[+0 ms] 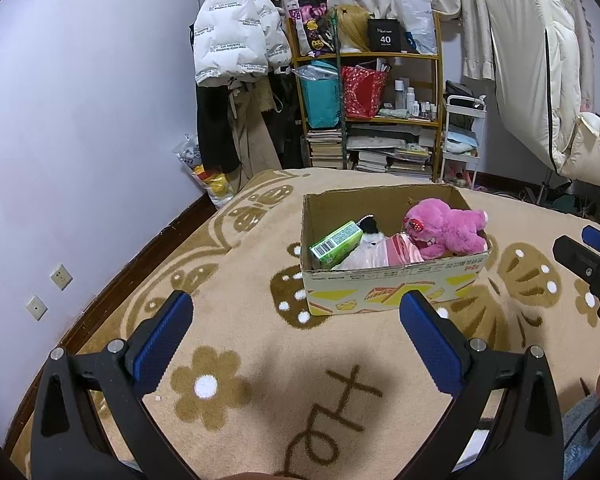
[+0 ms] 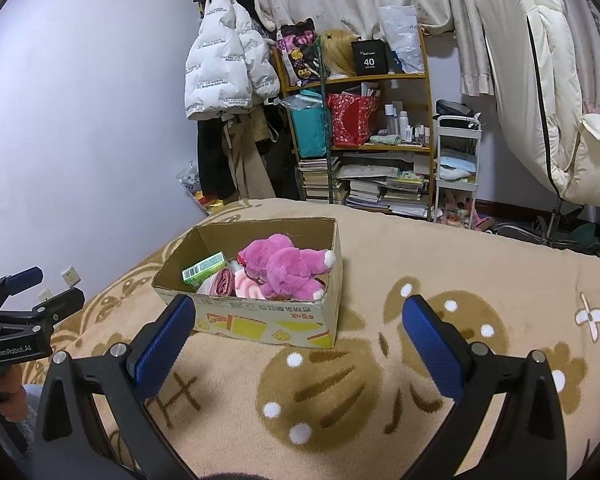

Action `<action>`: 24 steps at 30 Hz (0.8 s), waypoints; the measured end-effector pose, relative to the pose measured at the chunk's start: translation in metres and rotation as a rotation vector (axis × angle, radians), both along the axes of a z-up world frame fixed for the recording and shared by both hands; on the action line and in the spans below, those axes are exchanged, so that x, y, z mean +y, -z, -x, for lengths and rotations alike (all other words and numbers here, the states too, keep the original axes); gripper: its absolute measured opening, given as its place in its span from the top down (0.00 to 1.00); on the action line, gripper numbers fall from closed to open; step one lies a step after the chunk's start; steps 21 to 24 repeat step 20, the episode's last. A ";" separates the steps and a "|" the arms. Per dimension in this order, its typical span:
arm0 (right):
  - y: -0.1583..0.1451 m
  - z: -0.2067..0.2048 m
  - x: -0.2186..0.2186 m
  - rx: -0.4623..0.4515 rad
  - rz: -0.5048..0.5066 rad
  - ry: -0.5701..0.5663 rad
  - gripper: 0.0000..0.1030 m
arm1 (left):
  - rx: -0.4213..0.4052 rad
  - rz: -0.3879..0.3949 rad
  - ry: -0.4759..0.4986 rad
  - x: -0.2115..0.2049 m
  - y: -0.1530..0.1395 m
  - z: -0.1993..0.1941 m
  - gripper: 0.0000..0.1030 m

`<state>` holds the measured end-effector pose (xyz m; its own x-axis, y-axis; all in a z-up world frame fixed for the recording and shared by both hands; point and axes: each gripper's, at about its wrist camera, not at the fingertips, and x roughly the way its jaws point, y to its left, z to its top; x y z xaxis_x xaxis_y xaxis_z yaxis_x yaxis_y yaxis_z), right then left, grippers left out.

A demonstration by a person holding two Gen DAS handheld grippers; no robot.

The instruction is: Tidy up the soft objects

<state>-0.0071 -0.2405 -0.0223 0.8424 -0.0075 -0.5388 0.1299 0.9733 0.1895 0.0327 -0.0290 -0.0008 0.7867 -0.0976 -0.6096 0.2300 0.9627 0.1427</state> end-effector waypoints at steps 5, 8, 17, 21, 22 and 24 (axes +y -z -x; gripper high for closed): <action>-0.001 0.002 0.000 -0.002 -0.003 0.005 0.00 | 0.000 0.000 0.006 -0.001 -0.001 -0.001 0.01; -0.001 0.002 0.000 0.000 -0.001 0.003 0.00 | 0.002 -0.005 0.005 -0.002 -0.001 -0.001 0.01; -0.002 0.002 -0.001 -0.003 -0.003 0.009 0.00 | 0.006 -0.007 0.008 -0.003 0.001 0.000 0.01; -0.002 0.003 -0.001 -0.004 -0.004 0.011 0.00 | 0.004 -0.007 0.009 -0.003 0.001 0.000 0.01; -0.002 0.003 -0.001 -0.004 -0.004 0.011 0.00 | 0.004 -0.007 0.009 -0.003 0.001 0.000 0.01; -0.002 0.003 -0.001 -0.004 -0.004 0.011 0.00 | 0.004 -0.007 0.009 -0.003 0.001 0.000 0.01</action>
